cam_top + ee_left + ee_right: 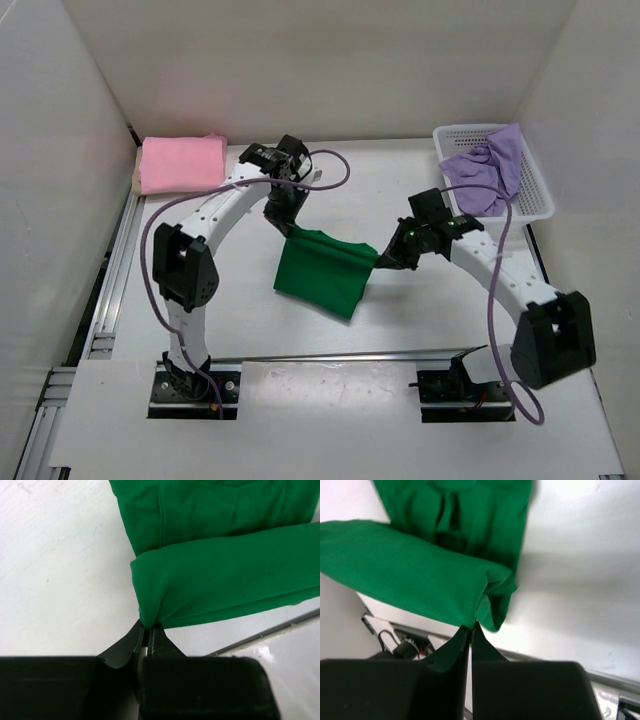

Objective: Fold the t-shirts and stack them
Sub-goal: Fold the long partially folded tshirt into a neat square

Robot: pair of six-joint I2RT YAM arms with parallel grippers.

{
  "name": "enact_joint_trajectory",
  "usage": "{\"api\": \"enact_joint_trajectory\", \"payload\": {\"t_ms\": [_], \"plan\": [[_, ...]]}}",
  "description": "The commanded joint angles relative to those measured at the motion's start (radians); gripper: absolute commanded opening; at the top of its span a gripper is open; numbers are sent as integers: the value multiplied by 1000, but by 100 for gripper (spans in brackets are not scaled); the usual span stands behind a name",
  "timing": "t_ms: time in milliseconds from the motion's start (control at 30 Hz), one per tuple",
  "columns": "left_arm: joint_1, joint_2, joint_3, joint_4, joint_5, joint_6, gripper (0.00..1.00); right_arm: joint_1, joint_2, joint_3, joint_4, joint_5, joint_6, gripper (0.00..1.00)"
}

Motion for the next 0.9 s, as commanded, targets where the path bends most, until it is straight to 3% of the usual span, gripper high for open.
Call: {"api": "enact_joint_trajectory", "payload": {"t_ms": [0, 200, 233, 267, 367, 400, 467, 633, 667, 700, 767, 800, 867], "plan": [[41, 55, 56, 11, -75, 17, 10, -54, 89, 45, -46, 41, -71, 0], [61, 186, 163, 51, -100, 17, 13, -110, 299, 166, -27, 27, -80, 0], [61, 213, 174, 65, -117, 17, 19, -119, 348, 186, -27, 27, -80, 5], [72, 224, 185, 83, -129, 17, 36, -128, 371, 206, -27, 44, -80, 13], [98, 250, 195, 172, -183, 17, 59, -146, 445, 289, -3, 58, -80, 48], [98, 251, 214, 186, -204, 17, 70, -146, 460, 315, -3, 58, -94, 50], [135, 260, 232, 206, -259, 17, 74, -146, 485, 398, -3, 77, -120, 53], [149, 168, 177, 261, -261, 17, 76, -136, 420, 397, -3, 113, -203, 50], [132, 104, 144, 278, -197, 17, 74, -125, 396, 371, 15, 126, -203, 45], [102, 71, 104, 301, -159, 17, 74, -102, 352, 310, 29, 136, -212, 30], [63, 24, -7, 353, -96, 17, 74, -79, 325, 256, 61, 122, -203, 20], [25, 13, -24, 353, -44, 17, 74, -64, 325, 222, 62, 110, -188, 11], [-3, 29, -35, 353, -14, 17, 74, -64, 334, 199, 62, 78, -159, 5]]}}
